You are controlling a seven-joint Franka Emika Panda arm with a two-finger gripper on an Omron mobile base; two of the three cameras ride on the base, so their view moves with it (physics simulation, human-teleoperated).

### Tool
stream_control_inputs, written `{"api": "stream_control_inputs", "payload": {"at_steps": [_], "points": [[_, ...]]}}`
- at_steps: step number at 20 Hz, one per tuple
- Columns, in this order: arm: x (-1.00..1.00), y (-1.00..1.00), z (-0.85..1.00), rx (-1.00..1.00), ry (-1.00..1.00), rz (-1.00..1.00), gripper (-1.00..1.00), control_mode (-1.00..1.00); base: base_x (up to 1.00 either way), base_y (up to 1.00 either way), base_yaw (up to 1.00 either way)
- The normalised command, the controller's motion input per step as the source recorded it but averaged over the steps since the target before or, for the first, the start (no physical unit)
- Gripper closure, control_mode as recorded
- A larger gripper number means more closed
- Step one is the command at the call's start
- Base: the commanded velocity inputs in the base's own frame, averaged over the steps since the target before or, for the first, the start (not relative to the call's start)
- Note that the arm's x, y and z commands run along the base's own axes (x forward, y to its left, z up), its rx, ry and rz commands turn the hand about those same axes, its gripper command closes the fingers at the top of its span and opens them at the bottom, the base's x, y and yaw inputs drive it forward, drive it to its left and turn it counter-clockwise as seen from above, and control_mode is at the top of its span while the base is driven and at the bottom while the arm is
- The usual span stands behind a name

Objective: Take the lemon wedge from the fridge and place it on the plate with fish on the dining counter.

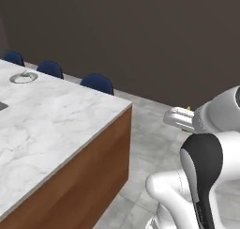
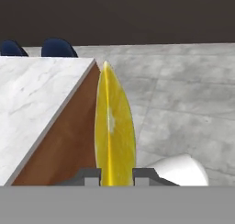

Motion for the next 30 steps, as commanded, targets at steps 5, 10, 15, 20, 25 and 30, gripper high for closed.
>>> {"api": "stream_control_inputs", "payload": {"at_steps": [5,10,15,20,25,30], "points": [[0.0,0.0,0.0,0.0,0.0,0.0,1.0,1.0,1.0,-1.0,0.02],[0.0,0.0,0.0,0.0,0.0,0.0,1.0,1.0,1.0,-1.0,0.03],[0.0,0.0,0.0,0.0,0.0,0.0,1.0,1.0,1.0,-1.0,0.09],[0.0,0.0,0.0,0.0,0.0,0.0,1.0,1.0,0.95,-0.96,0.32],[0.0,0.0,0.0,0.0,0.0,0.0,1.0,1.0,0.99,-0.96,0.32],[0.0,0.0,0.0,0.0,0.0,0.0,1.0,1.0,1.0,-0.82,0.38]]}}
